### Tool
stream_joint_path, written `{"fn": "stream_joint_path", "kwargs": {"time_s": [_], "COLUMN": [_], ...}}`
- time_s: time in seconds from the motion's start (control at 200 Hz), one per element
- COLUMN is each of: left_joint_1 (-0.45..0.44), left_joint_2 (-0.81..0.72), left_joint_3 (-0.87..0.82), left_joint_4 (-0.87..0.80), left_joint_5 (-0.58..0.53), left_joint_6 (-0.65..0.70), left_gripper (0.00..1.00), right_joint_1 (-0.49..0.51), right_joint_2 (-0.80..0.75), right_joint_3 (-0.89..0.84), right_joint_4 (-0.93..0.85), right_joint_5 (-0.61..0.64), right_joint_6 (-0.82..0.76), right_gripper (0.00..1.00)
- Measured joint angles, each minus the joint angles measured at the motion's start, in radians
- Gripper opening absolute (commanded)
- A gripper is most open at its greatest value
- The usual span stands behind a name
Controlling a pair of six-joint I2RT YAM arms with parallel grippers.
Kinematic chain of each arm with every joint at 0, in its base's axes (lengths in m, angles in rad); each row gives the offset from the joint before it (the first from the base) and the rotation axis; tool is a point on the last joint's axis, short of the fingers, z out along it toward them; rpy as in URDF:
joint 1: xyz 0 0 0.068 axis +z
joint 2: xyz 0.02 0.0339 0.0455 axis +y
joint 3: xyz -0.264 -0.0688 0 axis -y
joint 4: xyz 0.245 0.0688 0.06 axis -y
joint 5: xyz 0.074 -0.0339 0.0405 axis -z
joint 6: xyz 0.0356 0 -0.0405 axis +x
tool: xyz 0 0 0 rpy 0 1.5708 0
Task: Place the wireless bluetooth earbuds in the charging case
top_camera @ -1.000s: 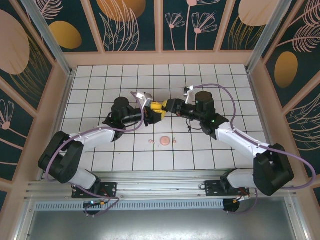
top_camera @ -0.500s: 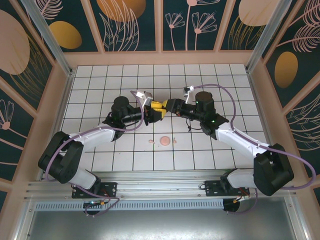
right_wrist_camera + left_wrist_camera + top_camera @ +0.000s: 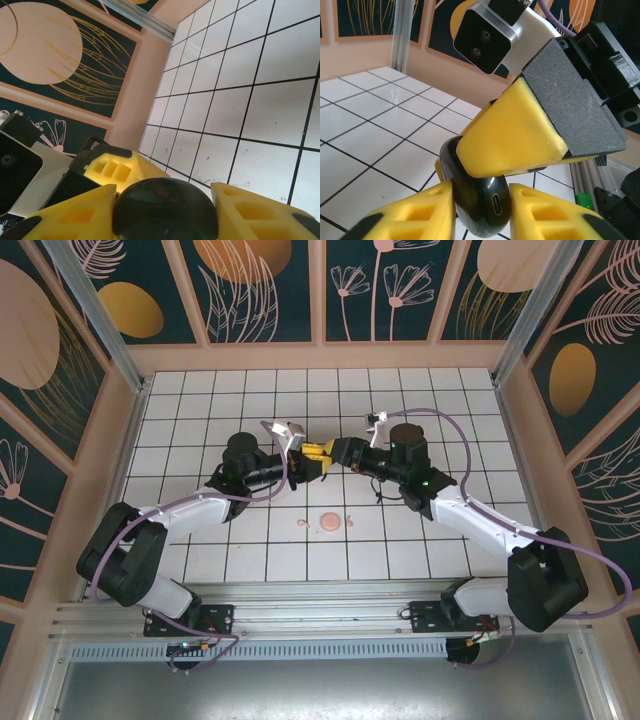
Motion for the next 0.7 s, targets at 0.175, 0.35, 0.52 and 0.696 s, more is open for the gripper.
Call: {"fn": "stream_joint_path", "kwargs": {"time_s": [0.175, 0.35, 0.52, 0.696], "left_joint_1": [0.001, 0.000, -0.002, -0.003], "left_joint_2": [0.000, 0.003, 0.003, 0.005], "left_joint_3": [0.008, 0.026, 0.035, 0.035], "left_joint_4": [-0.013, -0.031, -0.030, 0.035], "left_joint_5": [0.002, 0.023, 0.074, 0.146], "left_joint_6": [0.002, 0.007, 0.018, 0.013], "left_gripper": [0.14, 0.09, 0.09, 0.09], "right_joint_1": [0.000, 0.000, -0.015, -0.130], "right_joint_2": [0.000, -0.011, -0.077, -0.192], "right_joint_3": [0.000, 0.000, -0.002, -0.020], "right_joint_4": [0.000, -0.006, -0.039, -0.038], "right_joint_5": [0.011, 0.022, 0.044, -0.019], "right_joint_6": [-0.001, -0.026, -0.131, -0.316], "right_gripper": [0.47, 0.67, 0.72, 0.69]}}
